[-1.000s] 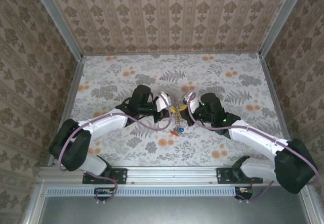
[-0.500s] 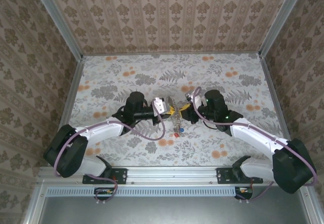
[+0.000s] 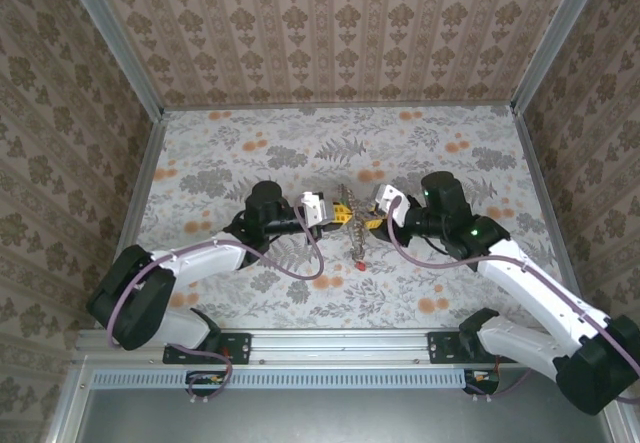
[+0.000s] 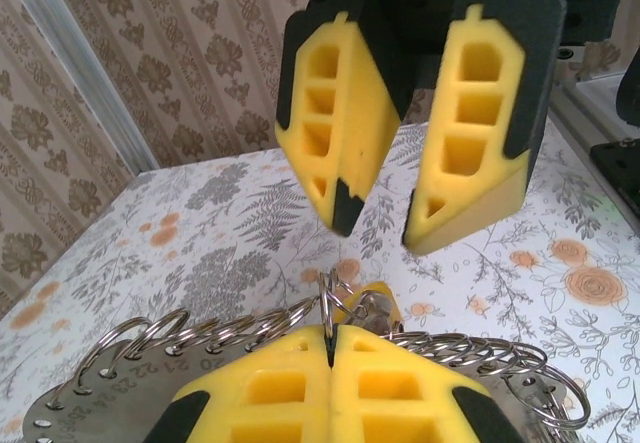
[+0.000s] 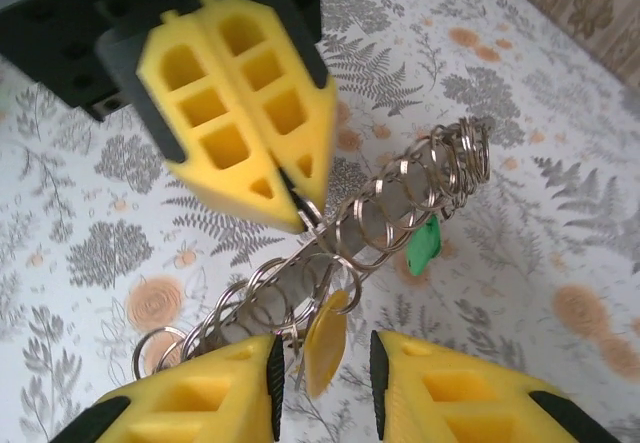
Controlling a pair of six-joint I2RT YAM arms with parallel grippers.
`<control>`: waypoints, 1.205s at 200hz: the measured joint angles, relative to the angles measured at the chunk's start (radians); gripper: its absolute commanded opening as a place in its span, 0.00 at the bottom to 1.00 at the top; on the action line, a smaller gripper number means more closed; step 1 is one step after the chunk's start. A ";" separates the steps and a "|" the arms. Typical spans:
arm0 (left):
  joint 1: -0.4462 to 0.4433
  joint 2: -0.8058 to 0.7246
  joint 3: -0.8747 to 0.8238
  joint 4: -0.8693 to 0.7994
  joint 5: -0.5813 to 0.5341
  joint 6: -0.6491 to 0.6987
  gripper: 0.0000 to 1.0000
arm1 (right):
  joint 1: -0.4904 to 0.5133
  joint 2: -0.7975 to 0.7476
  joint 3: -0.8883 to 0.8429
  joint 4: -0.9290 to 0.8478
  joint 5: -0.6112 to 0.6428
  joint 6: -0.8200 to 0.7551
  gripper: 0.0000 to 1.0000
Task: Put the keys on the keyring
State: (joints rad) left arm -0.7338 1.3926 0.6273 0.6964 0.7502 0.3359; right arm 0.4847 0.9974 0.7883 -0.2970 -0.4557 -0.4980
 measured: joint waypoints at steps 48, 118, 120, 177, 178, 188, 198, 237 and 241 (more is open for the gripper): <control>-0.006 0.029 0.000 0.031 0.059 -0.023 0.00 | 0.000 -0.068 0.000 -0.024 -0.020 -0.133 0.17; -0.014 0.077 0.002 0.105 0.131 -0.056 0.00 | 0.000 -0.047 0.000 -0.022 -0.028 -0.191 0.25; -0.016 0.079 0.003 0.108 0.133 -0.056 0.00 | 0.000 -0.045 0.000 -0.023 -0.028 -0.191 0.24; -0.025 0.100 0.003 0.168 0.145 -0.075 0.00 | 0.012 0.007 0.019 -0.050 -0.053 -0.203 0.17; -0.025 0.100 0.003 0.169 0.145 -0.075 0.00 | 0.012 0.007 0.019 -0.050 -0.054 -0.203 0.17; -0.026 0.100 0.003 0.172 0.145 -0.075 0.00 | 0.012 0.014 0.023 -0.052 -0.055 -0.204 0.19; -0.026 0.100 0.003 0.172 0.145 -0.075 0.00 | 0.012 0.019 0.023 -0.053 -0.058 -0.206 0.19; -0.026 0.101 0.003 0.172 0.148 -0.075 0.00 | 0.016 0.032 0.024 -0.053 -0.061 -0.206 0.08; -0.026 0.101 0.003 0.172 0.148 -0.075 0.00 | 0.016 0.033 0.024 -0.053 -0.061 -0.205 0.05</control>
State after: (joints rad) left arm -0.7597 1.4933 0.6300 0.8680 0.8982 0.2611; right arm 0.5011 1.0302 0.8120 -0.3496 -0.5167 -0.7033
